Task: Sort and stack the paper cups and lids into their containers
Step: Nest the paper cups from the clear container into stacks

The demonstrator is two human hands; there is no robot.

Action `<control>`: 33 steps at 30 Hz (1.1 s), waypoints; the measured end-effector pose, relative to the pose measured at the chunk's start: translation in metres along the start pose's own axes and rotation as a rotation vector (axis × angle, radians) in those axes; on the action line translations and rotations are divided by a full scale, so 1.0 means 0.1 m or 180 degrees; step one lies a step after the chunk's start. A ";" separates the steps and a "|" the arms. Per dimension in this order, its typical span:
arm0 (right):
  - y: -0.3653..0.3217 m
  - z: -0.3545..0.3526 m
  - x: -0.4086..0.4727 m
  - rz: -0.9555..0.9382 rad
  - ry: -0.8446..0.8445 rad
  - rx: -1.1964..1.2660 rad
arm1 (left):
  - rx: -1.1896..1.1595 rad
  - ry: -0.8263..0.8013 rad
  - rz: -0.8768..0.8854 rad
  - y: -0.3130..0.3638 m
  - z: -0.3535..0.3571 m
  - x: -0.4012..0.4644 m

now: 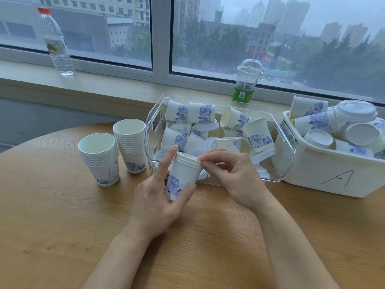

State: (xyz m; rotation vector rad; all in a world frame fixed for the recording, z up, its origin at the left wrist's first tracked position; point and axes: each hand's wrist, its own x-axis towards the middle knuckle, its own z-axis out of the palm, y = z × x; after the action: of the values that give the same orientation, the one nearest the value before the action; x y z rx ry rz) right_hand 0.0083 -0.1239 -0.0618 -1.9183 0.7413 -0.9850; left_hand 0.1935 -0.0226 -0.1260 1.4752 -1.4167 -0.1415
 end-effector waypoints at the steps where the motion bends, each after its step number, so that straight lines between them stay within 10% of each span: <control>1: 0.00 0.00 0.00 0.0012 -0.0041 -0.0025 | -0.0003 -0.0016 -0.0004 0.00 0.00 0.00; 11: 0.06 -0.21 0.03 -0.0171 0.0960 -0.1226 | -0.0059 0.0081 0.0025 0.00 0.00 0.01; 18: 0.24 -0.28 0.03 0.0237 0.0646 -0.2211 | -0.0056 -0.0060 0.0003 -0.01 0.00 0.00; 33: 0.12 -0.37 0.01 -0.0169 0.1715 -0.1221 | -0.0058 -0.0154 -0.0041 -0.02 0.01 -0.01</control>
State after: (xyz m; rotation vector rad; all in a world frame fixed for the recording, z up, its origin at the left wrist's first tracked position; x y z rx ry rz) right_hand -0.0244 -0.1453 -0.0597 -2.0120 1.2659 -1.5082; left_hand 0.1942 -0.0232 -0.1284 1.4750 -1.4412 -0.1988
